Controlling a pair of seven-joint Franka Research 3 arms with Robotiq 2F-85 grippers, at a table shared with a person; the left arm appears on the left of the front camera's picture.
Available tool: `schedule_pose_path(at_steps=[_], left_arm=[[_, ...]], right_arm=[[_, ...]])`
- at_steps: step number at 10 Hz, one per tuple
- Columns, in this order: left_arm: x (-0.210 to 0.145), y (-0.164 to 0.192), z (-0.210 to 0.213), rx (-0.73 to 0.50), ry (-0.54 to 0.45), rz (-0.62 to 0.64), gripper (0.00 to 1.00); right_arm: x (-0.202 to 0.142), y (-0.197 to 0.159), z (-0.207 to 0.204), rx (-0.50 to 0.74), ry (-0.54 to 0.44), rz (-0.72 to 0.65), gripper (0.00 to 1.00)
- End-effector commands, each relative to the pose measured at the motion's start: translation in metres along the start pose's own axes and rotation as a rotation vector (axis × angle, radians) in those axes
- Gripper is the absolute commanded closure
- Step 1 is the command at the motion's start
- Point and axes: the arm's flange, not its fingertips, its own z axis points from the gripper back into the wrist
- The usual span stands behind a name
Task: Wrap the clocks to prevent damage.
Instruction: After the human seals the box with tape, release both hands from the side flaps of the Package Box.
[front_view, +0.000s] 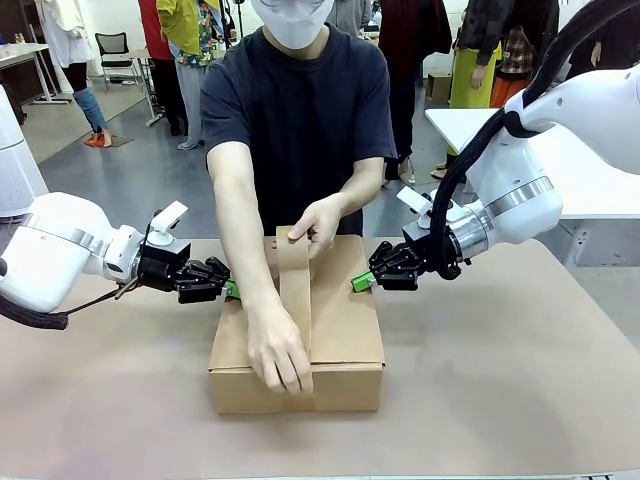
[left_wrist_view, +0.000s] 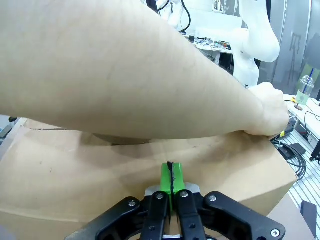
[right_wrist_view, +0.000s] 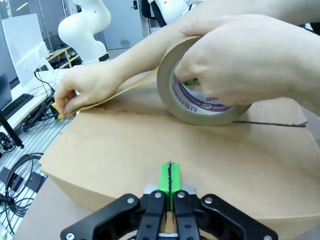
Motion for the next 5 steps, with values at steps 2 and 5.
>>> schedule_pose_path(at_steps=[2, 5], left_arm=[[-0.0033, -0.0007, -0.0011, 0.011, -0.001, 0.006, 1.00], [-0.0033, -0.0007, -0.0011, 0.011, -0.001, 0.006, 1.00]], right_arm=[[-0.0035, -0.0011, -0.0007, -0.007, 0.002, -0.009, 0.99], [-0.0035, -0.0011, -0.0007, -0.007, 0.002, -0.009, 0.99]])
